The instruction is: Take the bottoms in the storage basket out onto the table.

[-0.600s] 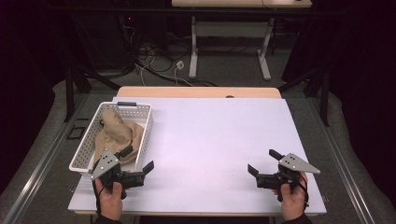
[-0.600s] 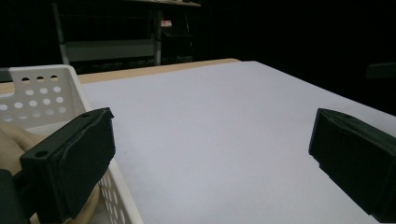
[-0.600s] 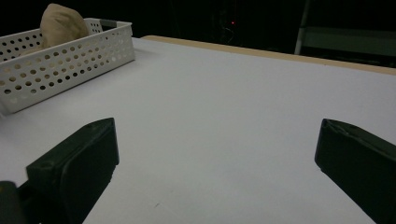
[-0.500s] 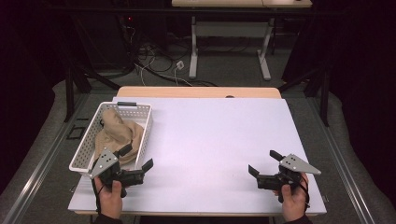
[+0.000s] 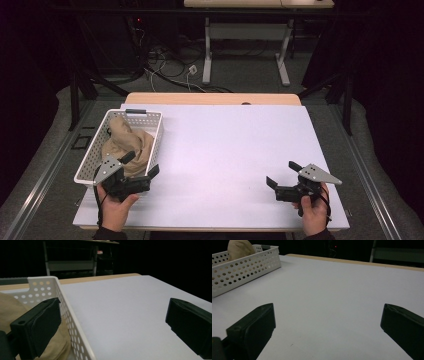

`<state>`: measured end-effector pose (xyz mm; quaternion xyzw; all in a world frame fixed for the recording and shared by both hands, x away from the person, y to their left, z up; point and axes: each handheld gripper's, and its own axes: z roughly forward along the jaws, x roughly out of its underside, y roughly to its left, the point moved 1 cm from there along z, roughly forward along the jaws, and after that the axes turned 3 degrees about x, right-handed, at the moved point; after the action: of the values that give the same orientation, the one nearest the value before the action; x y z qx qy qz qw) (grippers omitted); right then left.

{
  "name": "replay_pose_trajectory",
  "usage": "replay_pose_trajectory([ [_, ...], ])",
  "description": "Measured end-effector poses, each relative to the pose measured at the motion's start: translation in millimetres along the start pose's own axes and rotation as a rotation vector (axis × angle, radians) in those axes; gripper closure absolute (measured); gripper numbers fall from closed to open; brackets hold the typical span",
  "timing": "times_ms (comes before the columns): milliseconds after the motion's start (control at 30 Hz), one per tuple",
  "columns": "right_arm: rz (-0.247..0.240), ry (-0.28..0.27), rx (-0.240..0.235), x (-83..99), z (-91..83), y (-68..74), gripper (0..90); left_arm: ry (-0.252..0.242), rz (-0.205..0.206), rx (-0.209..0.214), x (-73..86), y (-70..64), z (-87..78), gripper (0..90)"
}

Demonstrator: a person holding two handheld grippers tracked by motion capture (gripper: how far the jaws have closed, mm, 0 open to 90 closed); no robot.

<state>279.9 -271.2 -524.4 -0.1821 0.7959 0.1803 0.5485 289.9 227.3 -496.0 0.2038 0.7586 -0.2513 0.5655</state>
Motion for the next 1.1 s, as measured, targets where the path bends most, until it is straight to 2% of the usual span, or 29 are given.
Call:
replay_pose_trajectory([
  [133, -0.006, 0.002, -0.002, 0.4, 1.1, 1.2, 0.0, 0.006, 0.010, -0.007, -1.1, 2.8, -4.5, 0.5],
  [267, -0.016, -0.002, -0.009, 0.2, 1.1, 3.9, 0.0, 0.033, -0.026, -0.014, -2.9, 7.7, -9.1, 0.5],
  [367, -0.023, 0.004, -0.014, 0.4, 2.3, 6.7, 0.0, 0.037, -0.034, -0.027, -4.9, 9.8, -13.0, 0.5],
  [567, -0.030, 0.007, -0.019, 0.3, 4.6, 7.1, 0.0, 0.029, -0.009, -0.076, -11.7, 15.4, -21.9, 0.5],
  [1100, -0.013, 0.000, -0.008, 0.8, 6.7, 4.8, 0.0, 0.047, -0.059, -0.084, -44.1, 29.9, -24.9, 0.6],
])
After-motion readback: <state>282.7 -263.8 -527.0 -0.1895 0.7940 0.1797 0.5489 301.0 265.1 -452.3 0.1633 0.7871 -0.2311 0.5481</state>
